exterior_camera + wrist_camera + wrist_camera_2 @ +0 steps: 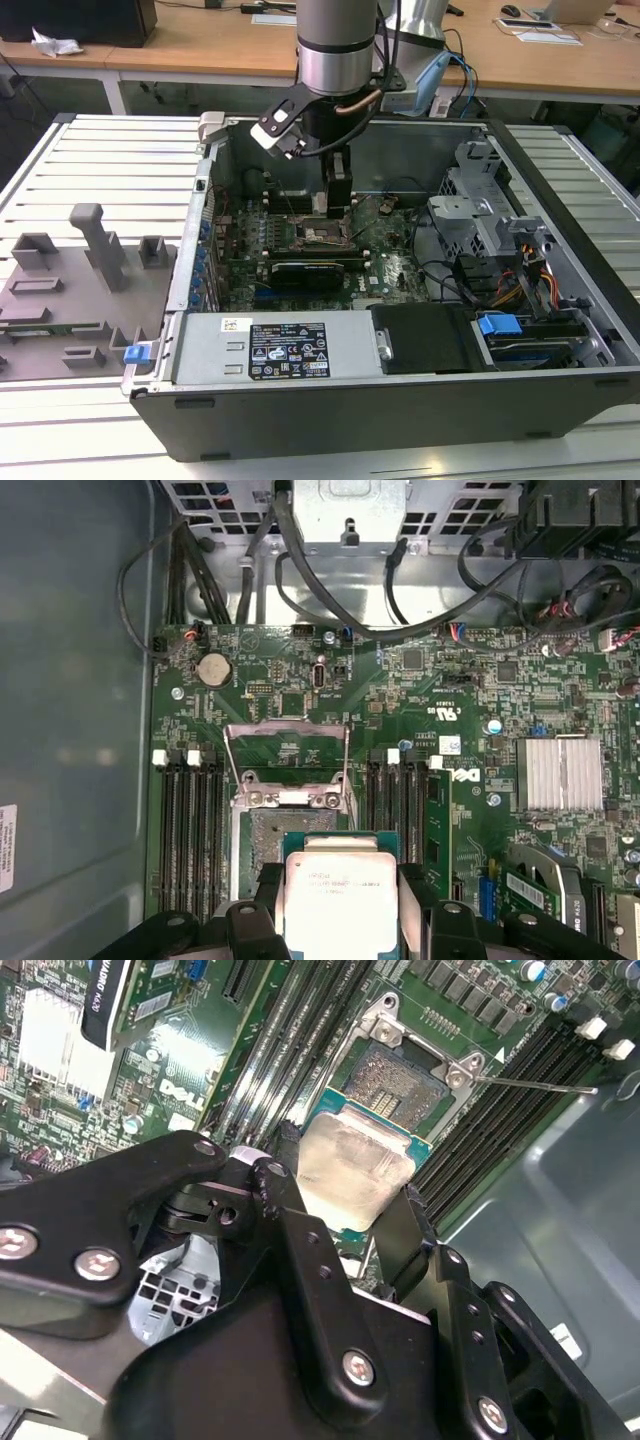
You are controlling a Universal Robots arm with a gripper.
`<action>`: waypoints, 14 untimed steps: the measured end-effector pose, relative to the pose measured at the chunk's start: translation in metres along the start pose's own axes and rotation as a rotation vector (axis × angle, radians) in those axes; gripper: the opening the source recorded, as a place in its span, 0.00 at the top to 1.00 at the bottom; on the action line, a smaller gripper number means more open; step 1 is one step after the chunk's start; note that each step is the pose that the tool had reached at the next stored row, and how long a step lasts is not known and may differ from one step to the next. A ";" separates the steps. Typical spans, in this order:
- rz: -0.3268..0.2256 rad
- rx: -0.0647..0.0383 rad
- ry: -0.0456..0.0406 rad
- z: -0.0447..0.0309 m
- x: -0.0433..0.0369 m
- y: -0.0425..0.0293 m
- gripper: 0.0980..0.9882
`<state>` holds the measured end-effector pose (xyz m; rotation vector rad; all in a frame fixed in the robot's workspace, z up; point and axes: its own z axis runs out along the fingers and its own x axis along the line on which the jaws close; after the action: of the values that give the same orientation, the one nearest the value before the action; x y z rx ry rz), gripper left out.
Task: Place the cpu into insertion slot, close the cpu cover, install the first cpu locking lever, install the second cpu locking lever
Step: 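Place the cpu into insertion slot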
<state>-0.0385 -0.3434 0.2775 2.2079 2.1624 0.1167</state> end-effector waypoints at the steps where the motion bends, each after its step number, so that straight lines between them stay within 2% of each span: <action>1: 0.017 0.000 -0.0016 0.0001 -0.0001 0.0000 0.50; 11: 0.027 0.000 -0.0025 0.0033 -0.0001 -0.0007 0.50; 12: 0.025 0.000 -0.0011 0.0064 0.0002 -0.0016 0.50; 13: -0.031 0.001 0.0041 0.0118 0.0011 -0.0024 0.50; 14: -0.032 0.001 0.0044 0.0194 0.0019 -0.0032 0.50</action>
<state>-0.0400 -0.3411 0.2580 2.1743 2.1994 0.1195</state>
